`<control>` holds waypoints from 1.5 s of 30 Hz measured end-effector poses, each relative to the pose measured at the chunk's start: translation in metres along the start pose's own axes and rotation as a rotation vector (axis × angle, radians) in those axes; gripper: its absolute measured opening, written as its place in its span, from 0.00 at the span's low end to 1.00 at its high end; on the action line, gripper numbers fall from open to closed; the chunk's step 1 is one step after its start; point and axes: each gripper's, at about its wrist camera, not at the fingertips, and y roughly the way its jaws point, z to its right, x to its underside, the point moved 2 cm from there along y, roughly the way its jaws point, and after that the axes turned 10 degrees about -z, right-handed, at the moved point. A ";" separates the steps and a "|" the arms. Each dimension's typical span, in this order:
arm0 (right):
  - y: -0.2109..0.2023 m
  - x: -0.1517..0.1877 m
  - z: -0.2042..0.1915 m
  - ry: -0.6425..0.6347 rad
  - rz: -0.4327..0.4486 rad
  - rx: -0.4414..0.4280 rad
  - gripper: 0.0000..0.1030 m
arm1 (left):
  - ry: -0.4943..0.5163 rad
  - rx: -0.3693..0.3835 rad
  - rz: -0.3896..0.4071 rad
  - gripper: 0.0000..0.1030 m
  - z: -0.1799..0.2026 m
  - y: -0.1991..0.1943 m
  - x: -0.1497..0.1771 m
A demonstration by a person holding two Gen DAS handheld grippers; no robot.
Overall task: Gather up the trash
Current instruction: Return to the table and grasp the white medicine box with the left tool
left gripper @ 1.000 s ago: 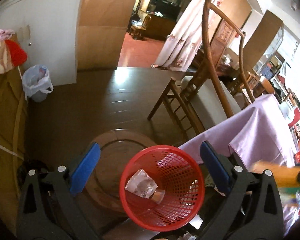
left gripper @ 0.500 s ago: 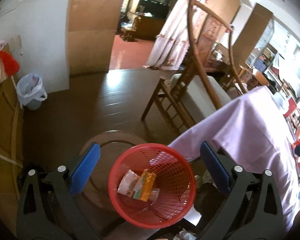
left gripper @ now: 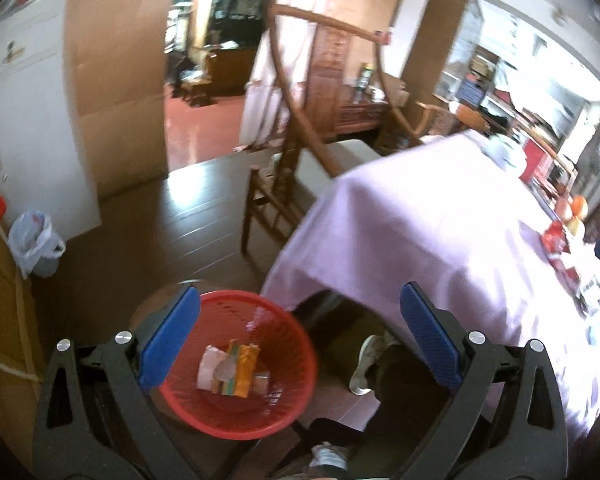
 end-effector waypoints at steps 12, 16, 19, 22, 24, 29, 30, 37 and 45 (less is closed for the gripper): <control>-0.109 0.047 0.142 0.185 0.117 0.330 0.85 | 0.340 0.191 -0.056 0.93 0.174 0.021 -0.017; -0.142 0.070 0.196 0.271 0.127 0.448 0.89 | 0.474 0.241 -0.084 0.93 0.248 0.037 -0.016; -0.161 0.084 0.227 0.315 0.139 0.525 0.89 | 0.553 0.278 -0.108 0.93 0.297 0.048 -0.012; -0.171 0.098 0.255 0.353 0.157 0.589 0.90 | 0.621 0.327 -0.142 0.93 0.341 0.060 -0.005; -0.175 0.108 0.266 0.378 0.168 0.612 0.91 | 0.655 0.342 -0.160 0.93 0.363 0.063 0.001; -0.175 0.124 0.293 0.495 0.134 0.564 0.91 | 0.748 0.371 -0.199 0.94 0.421 0.080 0.013; -0.179 0.124 0.295 0.511 0.152 0.544 0.91 | 0.771 0.376 -0.195 0.94 0.434 0.083 0.016; -0.181 0.127 0.293 0.543 0.156 0.497 0.92 | 0.908 0.385 -0.072 0.94 0.488 0.087 0.029; -0.178 0.129 0.296 0.562 0.139 0.493 0.92 | 1.019 0.429 -0.104 0.58 0.515 0.108 0.042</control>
